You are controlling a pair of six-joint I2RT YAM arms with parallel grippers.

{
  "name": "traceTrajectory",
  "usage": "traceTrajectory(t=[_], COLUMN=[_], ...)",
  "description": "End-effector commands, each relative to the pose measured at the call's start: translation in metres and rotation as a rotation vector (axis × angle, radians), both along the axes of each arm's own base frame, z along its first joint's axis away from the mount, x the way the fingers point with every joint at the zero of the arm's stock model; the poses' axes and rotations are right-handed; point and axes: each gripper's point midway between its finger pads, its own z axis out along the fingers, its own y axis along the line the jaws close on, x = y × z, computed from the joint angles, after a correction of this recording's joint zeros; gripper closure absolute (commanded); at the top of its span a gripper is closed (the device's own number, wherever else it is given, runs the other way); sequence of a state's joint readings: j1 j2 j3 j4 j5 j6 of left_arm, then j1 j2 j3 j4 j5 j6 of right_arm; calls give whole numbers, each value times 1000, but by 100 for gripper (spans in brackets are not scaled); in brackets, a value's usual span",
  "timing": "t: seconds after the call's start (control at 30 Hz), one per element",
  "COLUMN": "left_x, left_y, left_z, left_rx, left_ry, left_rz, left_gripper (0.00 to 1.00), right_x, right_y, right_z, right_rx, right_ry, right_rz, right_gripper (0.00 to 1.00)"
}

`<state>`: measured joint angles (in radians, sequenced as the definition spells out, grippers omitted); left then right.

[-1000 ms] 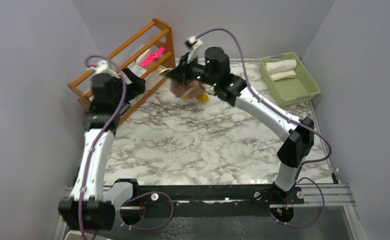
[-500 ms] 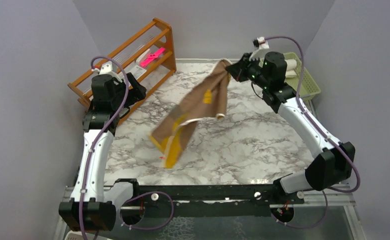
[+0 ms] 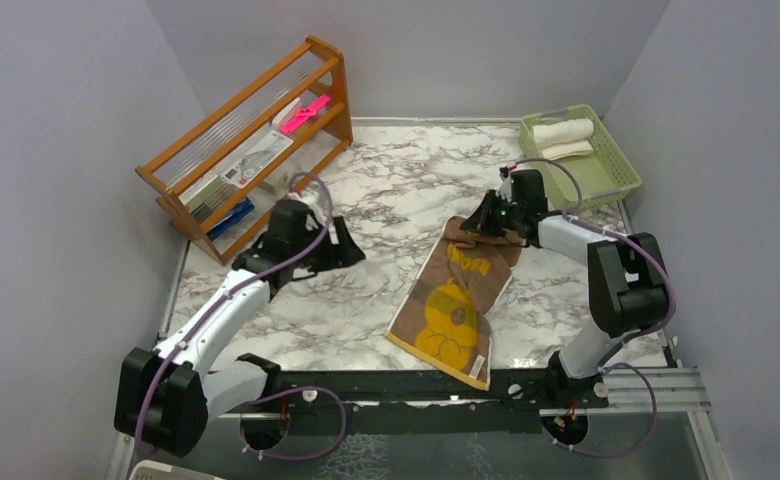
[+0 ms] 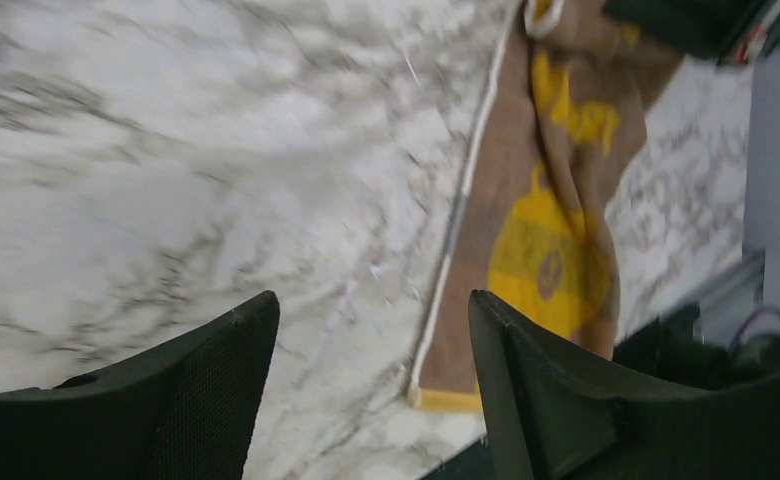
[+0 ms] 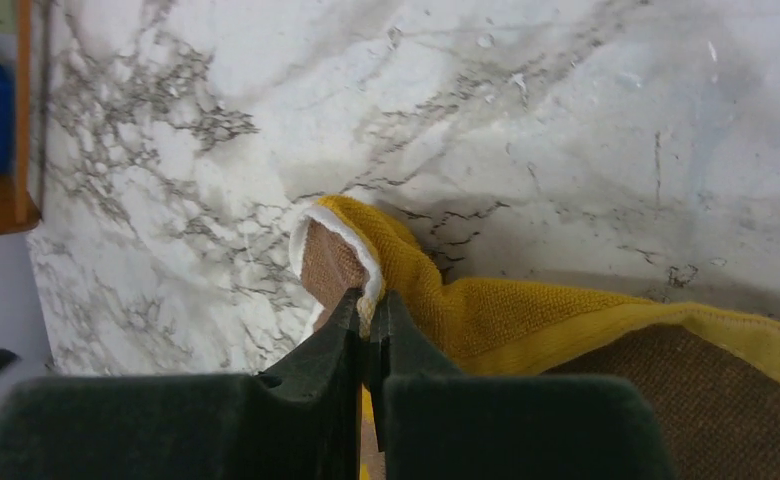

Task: Roll the towels
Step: Flatten out the towel at the center of the board.

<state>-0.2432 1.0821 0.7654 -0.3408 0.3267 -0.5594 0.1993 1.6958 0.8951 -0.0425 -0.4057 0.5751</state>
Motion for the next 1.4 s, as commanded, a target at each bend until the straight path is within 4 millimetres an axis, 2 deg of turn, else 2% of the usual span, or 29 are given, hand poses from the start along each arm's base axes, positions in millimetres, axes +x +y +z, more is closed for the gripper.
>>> traceTrajectory(t=[0.0,0.17,0.27,0.4,0.53,0.6,0.7,0.83,0.9,0.97,1.07,1.1,1.13,1.2,1.3,1.37], left_x=[-38,-92,-119,-133,-139,-144,-150,-156,-156,-155,-136,-127,-112,-69,-13,13], left_y=[-68,-95,-101,-108,-126,-133,-142,-143,-139,-133,-114,-98,-88,-56,-4,28], left_z=[-30,-73,-96,-111,-115,-122,-134,-146,-147,-146,-129,-123,-106,-61,7,47], left_rx=[-57,-61,-55,-59,-60,-36,-6,19,26,49,137,193,214,217,265,313], left_ry=[44,154,220,242,249,268,300,335,334,322,256,245,199,85,-90,-163], left_rz=[-149,-222,-236,-238,-267,-281,-296,-295,-288,-275,-225,-191,-157,-43,94,173], left_gripper=[29,30,30,31,34,41,57,76,100,100,100,100,100,100,100,100], right_x=[23,23,22,20,19,19,19,19,19,20,24,27,30,39,50,53], right_y=[3,3,4,5,5,4,3,0,-2,-2,-4,-4,-4,-4,-4,-6], right_z=[50,55,57,59,62,64,70,74,76,78,86,90,96,113,155,187], right_rx=[28,31,38,42,44,42,40,23,16,15,11,10,7,4,-4,-29], right_ry=[-166,-177,-184,-193,-201,-206,-222,-238,-244,-251,-274,-287,-304,-352,-466,-552], right_rz=[-10,-6,-1,7,12,7,2,-8,-14,-18,-28,-33,-31,-30,-25,-13], right_gripper=[99,99,99,99,99,99,99,99,99,99,99,99,99,99,99,99])
